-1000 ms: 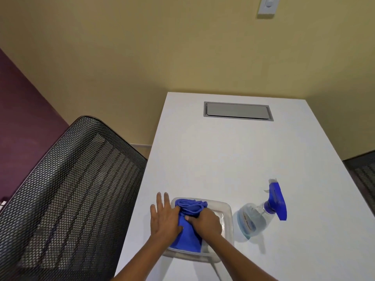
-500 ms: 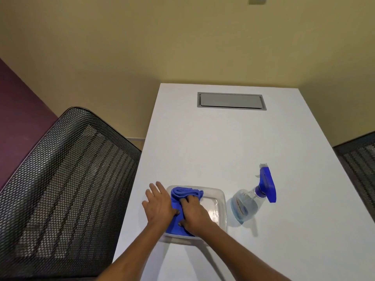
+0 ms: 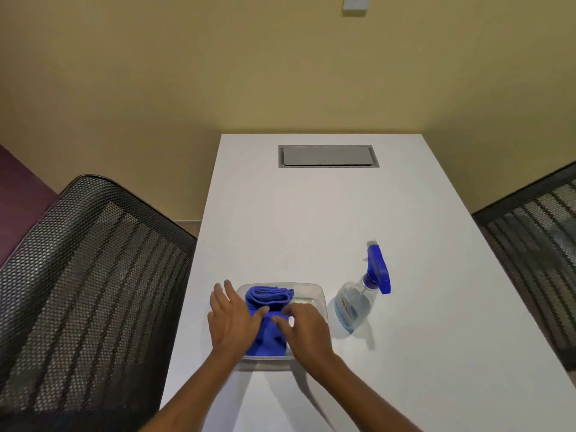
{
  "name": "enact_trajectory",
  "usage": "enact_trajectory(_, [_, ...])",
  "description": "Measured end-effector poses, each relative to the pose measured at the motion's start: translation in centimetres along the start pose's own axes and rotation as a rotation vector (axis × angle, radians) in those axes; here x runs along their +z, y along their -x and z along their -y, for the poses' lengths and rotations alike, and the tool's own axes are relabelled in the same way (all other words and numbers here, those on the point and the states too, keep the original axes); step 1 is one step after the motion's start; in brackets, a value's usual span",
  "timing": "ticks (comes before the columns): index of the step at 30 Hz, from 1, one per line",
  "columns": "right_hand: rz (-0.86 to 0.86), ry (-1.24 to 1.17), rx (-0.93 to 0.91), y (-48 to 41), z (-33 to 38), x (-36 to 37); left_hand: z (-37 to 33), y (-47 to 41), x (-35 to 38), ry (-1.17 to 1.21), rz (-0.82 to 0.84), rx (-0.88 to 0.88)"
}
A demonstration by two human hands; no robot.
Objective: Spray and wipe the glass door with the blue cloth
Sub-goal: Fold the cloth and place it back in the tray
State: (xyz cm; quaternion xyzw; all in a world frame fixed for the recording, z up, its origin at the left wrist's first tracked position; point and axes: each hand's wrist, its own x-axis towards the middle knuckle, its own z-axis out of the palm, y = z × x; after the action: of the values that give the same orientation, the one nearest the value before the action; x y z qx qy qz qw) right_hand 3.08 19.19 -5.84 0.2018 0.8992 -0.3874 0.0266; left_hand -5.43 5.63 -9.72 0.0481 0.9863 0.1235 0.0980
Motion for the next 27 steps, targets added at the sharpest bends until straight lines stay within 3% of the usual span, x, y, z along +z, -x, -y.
enact_trajectory(6, [-0.567,-0.293,0.32,4.7,-2.4,-2.7,0.0,1.1,-0.1,-0.006,0.002,0.076])
enact_trajectory(10, [-0.782,-0.341,0.434,4.2,-3.4,-4.4,0.2,1.4,0.2,-0.036,0.023,0.112])
enact_trajectory(16, [-0.624,-0.307,0.408,1.2,-5.2,-5.8,0.5,2.1,0.6,-0.106,0.034,0.15])
enact_trajectory(27, [-0.587,-0.197,0.399,0.1,-5.6,-7.1,0.2,2.1,0.9,-0.145,0.092,0.127])
